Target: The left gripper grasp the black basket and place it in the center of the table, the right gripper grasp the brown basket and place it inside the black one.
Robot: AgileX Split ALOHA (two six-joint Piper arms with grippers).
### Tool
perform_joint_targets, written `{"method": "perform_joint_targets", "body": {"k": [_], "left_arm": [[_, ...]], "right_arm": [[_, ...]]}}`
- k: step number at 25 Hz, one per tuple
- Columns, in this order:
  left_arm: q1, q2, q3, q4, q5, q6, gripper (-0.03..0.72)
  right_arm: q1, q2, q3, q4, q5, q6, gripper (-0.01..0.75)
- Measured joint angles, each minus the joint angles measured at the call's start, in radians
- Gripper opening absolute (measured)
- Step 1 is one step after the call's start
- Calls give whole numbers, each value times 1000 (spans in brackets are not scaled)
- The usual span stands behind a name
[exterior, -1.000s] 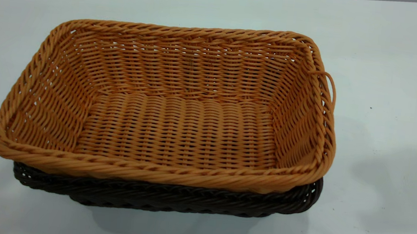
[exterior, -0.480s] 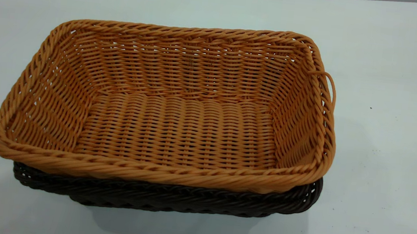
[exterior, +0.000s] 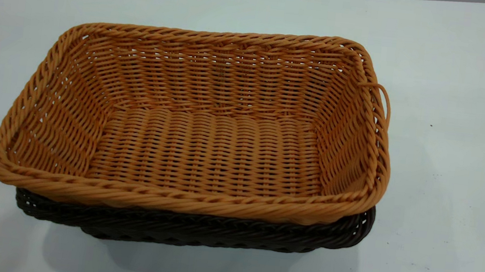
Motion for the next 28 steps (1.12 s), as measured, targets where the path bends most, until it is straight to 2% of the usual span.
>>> {"method": "perform_joint_targets", "body": {"k": [5,9,11,15,19,28], "left_arm": [[0,0,36,-2,49,0,-1],[0,0,49,-5,89,0,-1],[0,0,49,-5,95,0,-1],[0,0,49,-8,103,0,-1],[0,0,49,-8,107,0,-1],[0,-21,84,-5,108,0,-1]], "right_arm": [[-121,-97,1,44,0,-122,3],[-235,-169,10,85,0,-106,3],[-303,-204,44,90,-1,-72,3],[-387,-268,159,170,-1,-66,3],[-406,-330,323,266,-8,-66,3],[-406,-378,704,299,-166,-48,3]]}}
